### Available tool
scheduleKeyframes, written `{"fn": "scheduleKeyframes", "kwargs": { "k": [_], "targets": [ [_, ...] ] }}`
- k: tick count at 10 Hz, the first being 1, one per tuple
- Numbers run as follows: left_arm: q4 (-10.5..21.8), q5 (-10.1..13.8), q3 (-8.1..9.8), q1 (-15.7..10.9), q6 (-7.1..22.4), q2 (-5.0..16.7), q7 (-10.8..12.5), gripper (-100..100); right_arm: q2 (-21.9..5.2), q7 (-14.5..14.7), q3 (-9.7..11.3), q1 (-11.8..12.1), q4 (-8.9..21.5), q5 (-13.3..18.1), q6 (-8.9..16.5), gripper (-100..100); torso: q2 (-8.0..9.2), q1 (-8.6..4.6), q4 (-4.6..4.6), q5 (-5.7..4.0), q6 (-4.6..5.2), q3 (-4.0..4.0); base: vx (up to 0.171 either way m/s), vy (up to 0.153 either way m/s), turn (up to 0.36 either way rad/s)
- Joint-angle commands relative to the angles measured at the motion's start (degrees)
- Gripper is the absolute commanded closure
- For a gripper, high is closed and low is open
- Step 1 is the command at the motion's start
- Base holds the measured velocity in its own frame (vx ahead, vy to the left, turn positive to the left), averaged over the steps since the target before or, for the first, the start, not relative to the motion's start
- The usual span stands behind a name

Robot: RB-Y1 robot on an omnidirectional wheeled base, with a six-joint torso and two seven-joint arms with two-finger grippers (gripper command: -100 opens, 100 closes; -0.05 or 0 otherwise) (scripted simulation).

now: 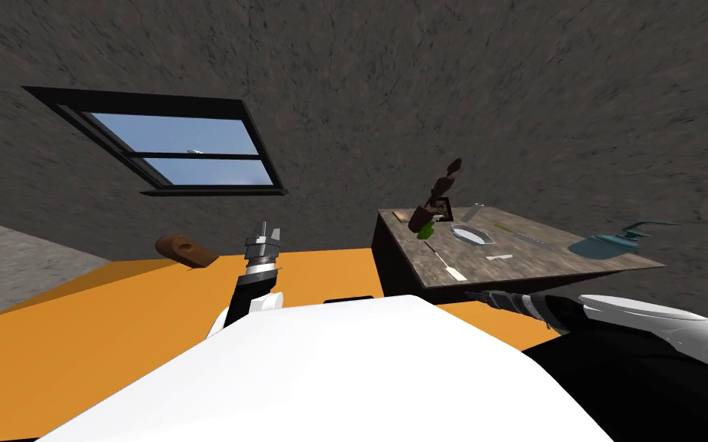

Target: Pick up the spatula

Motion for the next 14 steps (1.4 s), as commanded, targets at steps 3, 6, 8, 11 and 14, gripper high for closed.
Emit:
{"fn": "scheduleKeyframes", "kwargs": {
  "k": [3,6,8,11,14],
  "targets": [
    [0.0,0.0,0.00,0.0,0.0,0.0,0.0,0,-1.8,-1.3,1.0,0.5,3.4,3.2,0.7,-100,-0.52,0.09,-0.11,0.02,-0.03,-0.29,0.276,0.034,0.080],
    [0.0,0.0,0.00,0.0,0.0,0.0,0.0,0,-1.7,-2.4,2.0,0.7,4.8,5.8,1.5,-100,-0.64,0.04,-0.16,0.00,-0.03,-0.39,0.285,0.020,0.054],
    [0.0,0.0,0.00,0.0,0.0,0.0,0.0,0,-1.9,-2.1,1.5,1.6,4.3,5.3,1.7,-100,-0.33,0.14,-0.10,0.03,0.00,-0.22,0.135,0.030,0.021],
    [0.0,0.0,-0.01,0.0,0.0,0.0,0.0,0,-0.4,-3.1,5.6,-2.7,8.4,5.0,0.4,-100,0.53,0.01,0.10,0.00,0.00,0.29,-0.033,0.003,0.102],
    [0.0,0.0,0.00,0.0,0.0,0.0,0.0,0,1.2,-4.0,10.1,-7.5,13.1,4.7,-0.8,-100,0.93,-0.02,0.22,0.00,0.07,0.54,-0.101,0.003,0.101]
  ]
}}
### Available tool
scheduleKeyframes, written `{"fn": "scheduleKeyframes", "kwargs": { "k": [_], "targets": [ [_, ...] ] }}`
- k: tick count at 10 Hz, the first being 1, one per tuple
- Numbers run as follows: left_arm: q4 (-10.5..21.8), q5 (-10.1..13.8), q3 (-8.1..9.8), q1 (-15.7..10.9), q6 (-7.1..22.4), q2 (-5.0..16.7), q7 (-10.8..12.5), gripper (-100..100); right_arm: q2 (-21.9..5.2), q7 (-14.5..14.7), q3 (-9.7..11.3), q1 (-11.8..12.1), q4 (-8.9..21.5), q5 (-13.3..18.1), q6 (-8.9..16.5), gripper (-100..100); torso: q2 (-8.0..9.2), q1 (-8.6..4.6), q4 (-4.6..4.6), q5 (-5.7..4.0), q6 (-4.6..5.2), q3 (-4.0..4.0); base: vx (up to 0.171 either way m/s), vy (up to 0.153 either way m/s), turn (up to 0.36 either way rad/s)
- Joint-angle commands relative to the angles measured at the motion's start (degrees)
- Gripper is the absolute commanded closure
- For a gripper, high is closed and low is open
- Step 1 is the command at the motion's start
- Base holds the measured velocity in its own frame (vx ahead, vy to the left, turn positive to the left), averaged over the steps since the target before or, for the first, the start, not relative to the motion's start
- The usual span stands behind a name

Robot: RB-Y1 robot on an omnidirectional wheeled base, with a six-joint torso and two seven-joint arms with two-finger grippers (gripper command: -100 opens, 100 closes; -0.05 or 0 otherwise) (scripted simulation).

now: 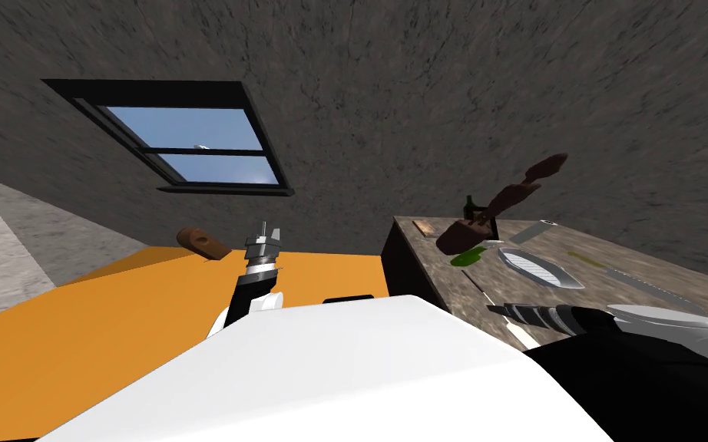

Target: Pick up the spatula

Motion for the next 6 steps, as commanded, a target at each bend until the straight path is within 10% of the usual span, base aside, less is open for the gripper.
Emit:
{"fn": "scheduleKeyframes", "kwargs": {
  "k": [1,6],
  "targets": [
    [0.0,0.0,0.00,0.0,0.0,0.0,0.0,0,0.5,-0.4,1.4,-2.2,1.7,0.2,-0.6,-100,0.00,0.00,0.00,0.00,0.00,0.00,-0.049,0.010,0.054],
    [0.0,0.0,0.00,0.0,0.0,0.0,0.0,0,3.6,-2.2,9.8,-11.6,10.6,-0.5,-3.1,-100,-0.06,0.00,-0.02,0.00,-0.01,-0.04,-0.079,0.013,0.125]
  ]
}}
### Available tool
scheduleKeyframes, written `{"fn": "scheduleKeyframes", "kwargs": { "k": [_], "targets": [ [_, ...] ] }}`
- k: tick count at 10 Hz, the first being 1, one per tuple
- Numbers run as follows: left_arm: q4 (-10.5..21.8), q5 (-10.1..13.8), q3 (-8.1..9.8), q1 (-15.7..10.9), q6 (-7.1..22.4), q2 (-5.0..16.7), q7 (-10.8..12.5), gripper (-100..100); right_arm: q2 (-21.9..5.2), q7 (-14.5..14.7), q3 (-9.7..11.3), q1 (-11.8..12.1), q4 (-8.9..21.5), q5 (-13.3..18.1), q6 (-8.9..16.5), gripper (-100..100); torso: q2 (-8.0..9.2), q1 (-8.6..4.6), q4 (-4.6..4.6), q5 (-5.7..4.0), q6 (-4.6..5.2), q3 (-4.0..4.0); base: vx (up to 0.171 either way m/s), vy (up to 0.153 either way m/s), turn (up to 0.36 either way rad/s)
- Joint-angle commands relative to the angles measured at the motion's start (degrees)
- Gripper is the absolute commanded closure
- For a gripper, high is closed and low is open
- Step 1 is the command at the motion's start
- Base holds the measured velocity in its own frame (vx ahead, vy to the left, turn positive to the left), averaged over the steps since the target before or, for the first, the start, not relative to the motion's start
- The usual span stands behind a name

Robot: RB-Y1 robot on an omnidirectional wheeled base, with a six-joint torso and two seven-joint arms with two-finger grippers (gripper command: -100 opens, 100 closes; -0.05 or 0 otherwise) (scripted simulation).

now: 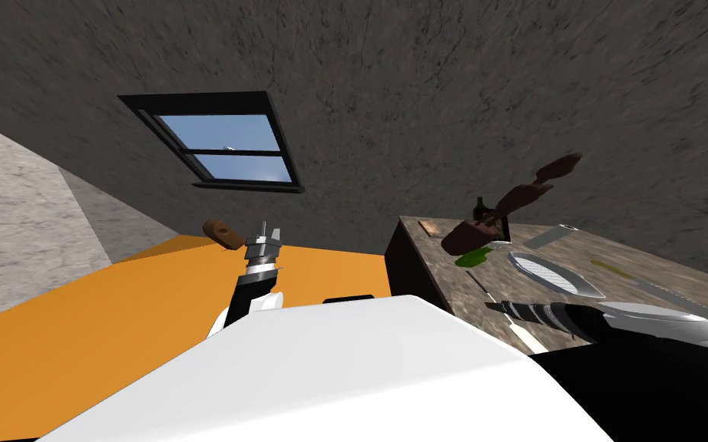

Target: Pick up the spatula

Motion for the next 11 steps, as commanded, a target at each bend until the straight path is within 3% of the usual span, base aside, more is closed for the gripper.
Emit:
{"fn": "scheduleKeyframes", "kwargs": {
  "k": [1,2,3,5,6,10,11],
  "targets": [
    [0.0,0.0,0.00,0.0,0.0,0.0,0.0,0,1.2,-0.7,2.9,-2.9,2.9,-0.4,-0.9,-100,0.00,0.00,0.00,0.00,0.00,0.00,-0.107,0.017,0.144],
    [0.0,0.0,0.00,0.0,0.0,0.0,0.0,0,1.2,-0.7,3.5,-3.9,3.3,-0.4,-0.9,-100,0.05,0.00,0.01,0.00,0.03,0.03,-0.072,0.009,0.043],
    [0.0,0.0,0.01,0.0,0.0,0.0,0.0,0,1.9,-1.2,5.6,-5.7,5.3,-0.6,-1.5,-100,-0.01,-0.03,0.00,-0.01,0.06,0.00,-0.065,0.011,0.110],
    [0.0,0.0,0.01,0.0,0.0,0.0,0.0,0,1.7,-1.0,5.2,-5.5,4.9,-0.7,-1.3,-100,-0.13,-0.07,-0.02,-0.07,0.02,-0.07,-0.034,0.005,0.029],
    [0.0,0.0,0.01,0.0,0.0,0.0,0.0,0,1.7,-1.1,5.2,-5.6,5.1,-0.7,-1.4,100,-0.22,-0.09,-0.04,-0.07,0.03,-0.12,0.000,0.000,0.000],
    [0.0,0.0,0.01,0.0,0.0,0.0,0.0,0,1.7,-1.1,5.2,-5.6,5.1,-0.7,-1.4,100,-0.34,-0.11,-0.07,-0.10,0.01,-0.19,0.000,0.000,0.000],
    [0.0,0.0,0.01,0.0,0.0,0.0,0.0,0,1.7,-1.1,5.2,-5.6,5.1,-0.7,-1.4,0,-0.34,-0.11,-0.07,-0.10,0.01,-0.19,0.000,0.000,0.000]
  ]
}}
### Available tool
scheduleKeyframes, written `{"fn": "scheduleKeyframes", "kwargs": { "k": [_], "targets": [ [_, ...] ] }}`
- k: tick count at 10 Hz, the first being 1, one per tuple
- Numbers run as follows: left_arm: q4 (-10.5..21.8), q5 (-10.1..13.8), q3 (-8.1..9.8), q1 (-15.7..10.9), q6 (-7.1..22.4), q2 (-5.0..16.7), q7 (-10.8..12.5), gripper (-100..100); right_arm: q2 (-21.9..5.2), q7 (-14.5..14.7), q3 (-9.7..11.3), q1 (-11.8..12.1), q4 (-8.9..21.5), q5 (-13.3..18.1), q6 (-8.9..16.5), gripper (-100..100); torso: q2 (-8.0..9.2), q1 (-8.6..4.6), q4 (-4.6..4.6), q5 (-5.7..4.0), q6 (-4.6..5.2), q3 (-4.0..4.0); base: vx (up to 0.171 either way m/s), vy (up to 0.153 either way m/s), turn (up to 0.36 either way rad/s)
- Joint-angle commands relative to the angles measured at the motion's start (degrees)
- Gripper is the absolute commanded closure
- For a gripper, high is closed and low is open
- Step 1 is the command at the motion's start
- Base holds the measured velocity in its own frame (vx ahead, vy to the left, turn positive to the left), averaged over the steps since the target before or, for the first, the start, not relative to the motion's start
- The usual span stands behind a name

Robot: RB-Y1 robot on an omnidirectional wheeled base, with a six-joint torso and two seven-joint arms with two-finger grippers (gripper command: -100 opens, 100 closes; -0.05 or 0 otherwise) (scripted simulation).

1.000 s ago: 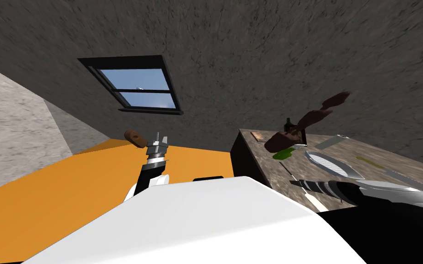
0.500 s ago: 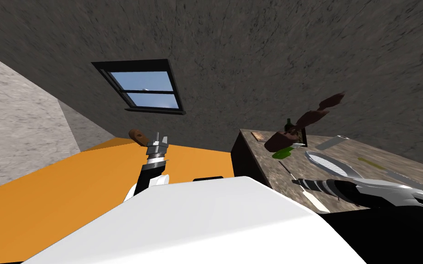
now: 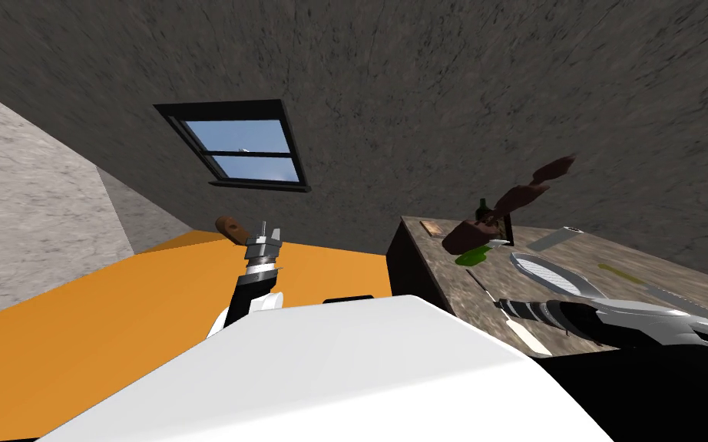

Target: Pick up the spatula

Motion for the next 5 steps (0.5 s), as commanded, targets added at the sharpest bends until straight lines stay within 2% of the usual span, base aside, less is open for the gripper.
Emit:
{"fn": "scheduleKeyframes", "kwargs": {
  "k": [1,3,4,5],
  "targets": [
    [0.0,0.0,0.00,0.0,0.0,0.0,0.0,0,-0.6,0.3,-1.8,1.7,-1.8,0.3,0.5,100,0.00,0.00,0.00,0.00,0.00,0.00,0.059,-0.004,-0.120],
    [0.0,0.0,0.01,0.0,0.0,0.0,0.0,0,-2.1,1.2,-5.6,5.6,-5.7,0.6,1.7,100,-0.22,-0.03,-0.06,0.02,0.11,-0.13,0.108,-0.015,-0.190],
    [0.0,0.0,0.01,0.0,0.0,0.0,0.0,0,-2.1,1.2,-6.0,6.6,-6.2,0.6,1.7,100,-0.36,-0.05,-0.07,0.01,0.02,-0.20,0.091,-0.018,-0.033],
    [0.0,0.0,0.00,0.0,0.0,0.0,0.0,0,-2.9,1.7,-8.2,8.7,-8.4,0.8,2.4,100,-0.35,-0.06,-0.08,-0.01,-0.05,-0.21,0.074,-0.023,-0.089]
  ]
}}
